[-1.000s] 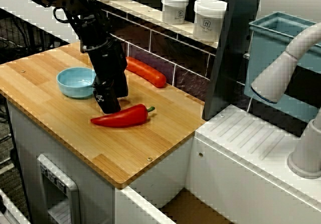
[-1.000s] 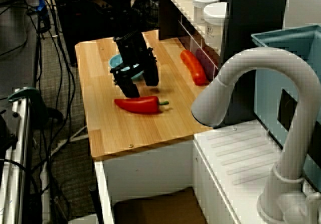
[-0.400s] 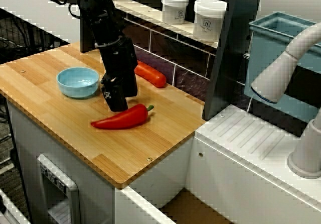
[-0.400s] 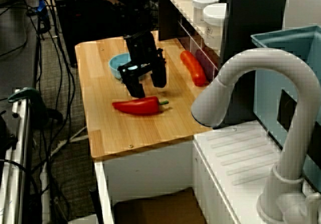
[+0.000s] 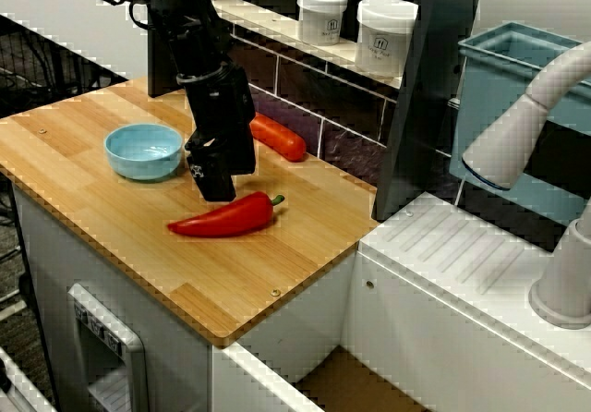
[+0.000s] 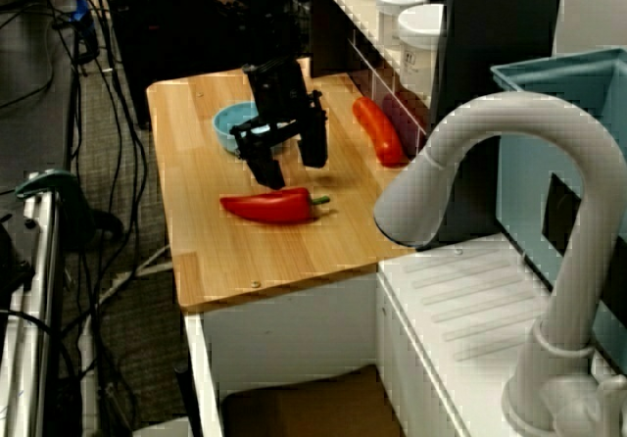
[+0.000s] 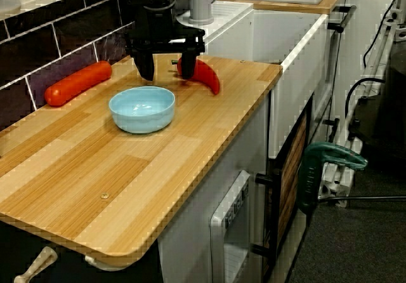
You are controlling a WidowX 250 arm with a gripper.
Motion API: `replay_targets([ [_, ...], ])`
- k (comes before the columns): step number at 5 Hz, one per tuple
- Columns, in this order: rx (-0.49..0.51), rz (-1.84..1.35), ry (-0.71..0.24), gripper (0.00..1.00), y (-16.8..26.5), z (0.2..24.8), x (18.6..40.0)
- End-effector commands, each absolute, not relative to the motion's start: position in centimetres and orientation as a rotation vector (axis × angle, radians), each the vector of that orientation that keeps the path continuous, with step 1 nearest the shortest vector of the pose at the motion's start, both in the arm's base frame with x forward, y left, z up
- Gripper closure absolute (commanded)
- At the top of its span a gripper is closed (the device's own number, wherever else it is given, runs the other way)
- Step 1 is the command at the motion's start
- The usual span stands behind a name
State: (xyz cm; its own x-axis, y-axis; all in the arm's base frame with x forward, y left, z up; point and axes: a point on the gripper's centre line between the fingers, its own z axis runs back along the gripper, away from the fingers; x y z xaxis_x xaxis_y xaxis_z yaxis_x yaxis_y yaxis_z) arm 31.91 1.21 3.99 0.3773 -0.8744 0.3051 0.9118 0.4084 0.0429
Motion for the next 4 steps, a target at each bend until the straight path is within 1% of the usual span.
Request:
replay_targets([
  [1, -0.099, -1.147, -0.346, 0.00, 4.5, 4.1, 33.2],
  [2, -0.105, -1.155, -0.344, 0.00, 5.8, 4.4, 33.1],
  [4, -0.103, -1.180, -0.322, 0.00, 7.7, 4.9, 31.9],
])
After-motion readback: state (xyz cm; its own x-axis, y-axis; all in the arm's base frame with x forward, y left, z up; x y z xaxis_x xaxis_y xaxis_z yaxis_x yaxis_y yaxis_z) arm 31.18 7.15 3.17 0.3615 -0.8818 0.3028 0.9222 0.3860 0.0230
